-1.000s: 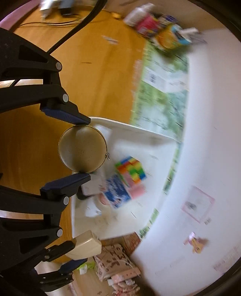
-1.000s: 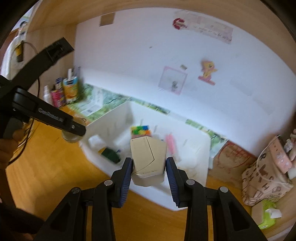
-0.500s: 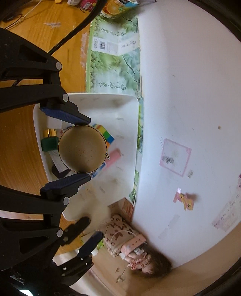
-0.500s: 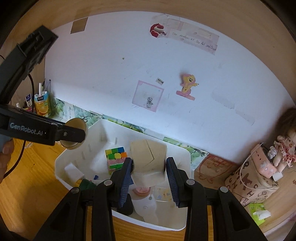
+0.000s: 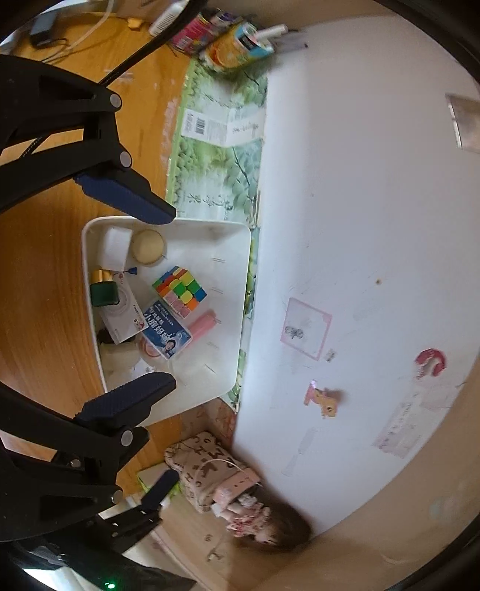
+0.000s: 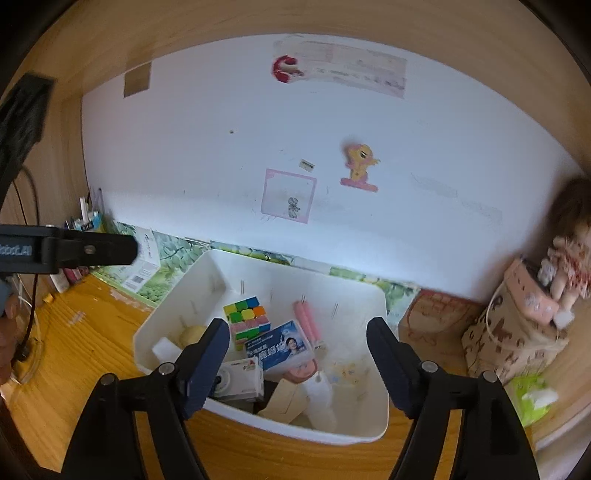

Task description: Organize rigid objects

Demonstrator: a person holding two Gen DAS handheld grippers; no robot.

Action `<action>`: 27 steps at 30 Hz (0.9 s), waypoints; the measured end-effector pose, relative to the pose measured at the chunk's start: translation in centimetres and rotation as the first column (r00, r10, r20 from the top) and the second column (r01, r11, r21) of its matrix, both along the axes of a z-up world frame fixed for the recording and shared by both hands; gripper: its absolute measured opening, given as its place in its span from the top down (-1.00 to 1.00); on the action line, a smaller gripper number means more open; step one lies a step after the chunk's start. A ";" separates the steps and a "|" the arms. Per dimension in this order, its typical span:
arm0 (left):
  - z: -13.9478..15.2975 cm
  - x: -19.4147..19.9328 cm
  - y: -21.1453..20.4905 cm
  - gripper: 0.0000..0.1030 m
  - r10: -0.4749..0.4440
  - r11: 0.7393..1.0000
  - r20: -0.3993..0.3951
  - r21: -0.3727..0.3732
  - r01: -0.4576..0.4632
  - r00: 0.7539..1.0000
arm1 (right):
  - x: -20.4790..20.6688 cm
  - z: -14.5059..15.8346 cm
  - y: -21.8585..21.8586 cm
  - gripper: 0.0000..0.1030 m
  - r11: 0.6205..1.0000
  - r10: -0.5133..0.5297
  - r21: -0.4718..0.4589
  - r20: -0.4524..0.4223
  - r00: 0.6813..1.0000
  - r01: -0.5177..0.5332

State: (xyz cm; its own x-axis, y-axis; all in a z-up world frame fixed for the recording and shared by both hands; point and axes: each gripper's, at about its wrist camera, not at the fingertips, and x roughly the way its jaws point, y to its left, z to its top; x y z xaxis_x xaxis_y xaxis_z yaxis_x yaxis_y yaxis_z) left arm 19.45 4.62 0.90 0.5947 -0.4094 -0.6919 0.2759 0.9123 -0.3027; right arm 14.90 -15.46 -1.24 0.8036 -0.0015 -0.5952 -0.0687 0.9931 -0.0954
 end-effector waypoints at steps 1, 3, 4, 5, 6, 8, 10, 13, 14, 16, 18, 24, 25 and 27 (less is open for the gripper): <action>0.4 -0.4 0.1 -0.65 0.007 1.000 -0.003 -0.005 -0.007 1.000 | -0.2 0.5 -0.6 -0.55 0.999 -0.011 0.039 -0.019 1.000 0.012; 0.9 -1.2 0.2 -0.65 0.029 1.000 -0.005 -0.001 -0.029 1.000 | -0.6 1.3 -1.4 -0.58 0.995 -0.034 0.088 -0.043 0.998 0.037; 1.2 -1.8 0.3 -0.65 0.039 0.999 -0.002 -0.002 -0.039 0.999 | -0.9 1.7 -1.9 -0.58 0.993 -0.046 0.108 -0.055 0.997 0.051; 1.6 -2.4 0.4 -0.65 0.049 0.999 0.002 -0.004 -0.049 0.999 | -1.2 2.2 -2.3 -0.59 0.990 -0.056 0.124 -0.068 0.996 0.064; 1.8 -2.9 0.4 -0.65 0.057 0.998 0.005 -0.006 -0.057 0.998 | -1.6 2.5 -2.8 -0.60 0.988 -0.064 0.137 -0.085 0.994 0.075; 2.2 -4.2 0.4 -0.65 0.074 0.997 0.011 -0.013 -0.074 0.997 | -2.2 2.8 -3.7 -0.62 0.983 -0.078 0.157 -0.130 0.989 0.098; 2.3 -5.5 0.3 -0.65 0.079 0.997 0.010 -0.015 -0.079 0.997 | -2.8 2.7 -4.5 -0.63 0.977 -0.087 0.178 -0.174 0.981 0.119; 2.0 -7.0 -0.4 -0.65 0.081 0.997 0.008 0.016 -0.081 0.997 | -4.0 2.1 -5.7 -0.65 0.957 -0.105 0.238 -0.258 0.961 0.168; 1.8 -7.5 -0.6 -0.65 0.088 0.996 0.009 0.032 -0.088 0.996 | -4.3 1.7 -6.0 -0.65 0.950 -0.109 0.251 -0.283 0.953 0.183; 1.3 -8.6 -1.0 -0.65 0.097 0.994 0.008 0.056 -0.097 0.995 | -4.8 0.5 -6.3 -0.66 0.937 -0.121 0.268 -0.352 0.928 0.224; 0.6 -9.6 -1.2 -0.65 0.109 0.991 0.001 0.083 -0.109 0.994 | -5.4 -0.9 -6.4 -0.66 0.924 -0.126 0.282 -0.415 0.901 0.259; -2.2 -12.4 -0.8 -0.91 0.206 0.971 -0.029 0.132 -0.201 0.978 | -8.3 -3.8 -5.0 -0.66 0.929 -0.091 0.266 -0.513 0.854 0.259; -2.4 -12.6 -0.8 -0.96 0.210 0.970 -0.037 0.134 -0.204 0.977 | -9.0 -3.9 -4.6 -0.70 0.934 -0.085 0.256 -0.516 0.853 0.248; -2.7 -13.4 -0.8 -0.99 0.225 0.967 -0.053 0.136 -0.217 0.973 | -10.3 -4.1 -4.0 -0.94 0.942 -0.082 0.238 -0.520 0.850 0.236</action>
State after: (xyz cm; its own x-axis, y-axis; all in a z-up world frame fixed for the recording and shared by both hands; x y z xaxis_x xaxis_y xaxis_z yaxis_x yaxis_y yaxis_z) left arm 6.05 3.78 -1.83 0.6107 -0.1779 -0.7716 0.0460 0.9808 -0.1897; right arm 4.56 -19.41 -5.38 0.4032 0.1260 -0.9064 0.1315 0.9722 0.1936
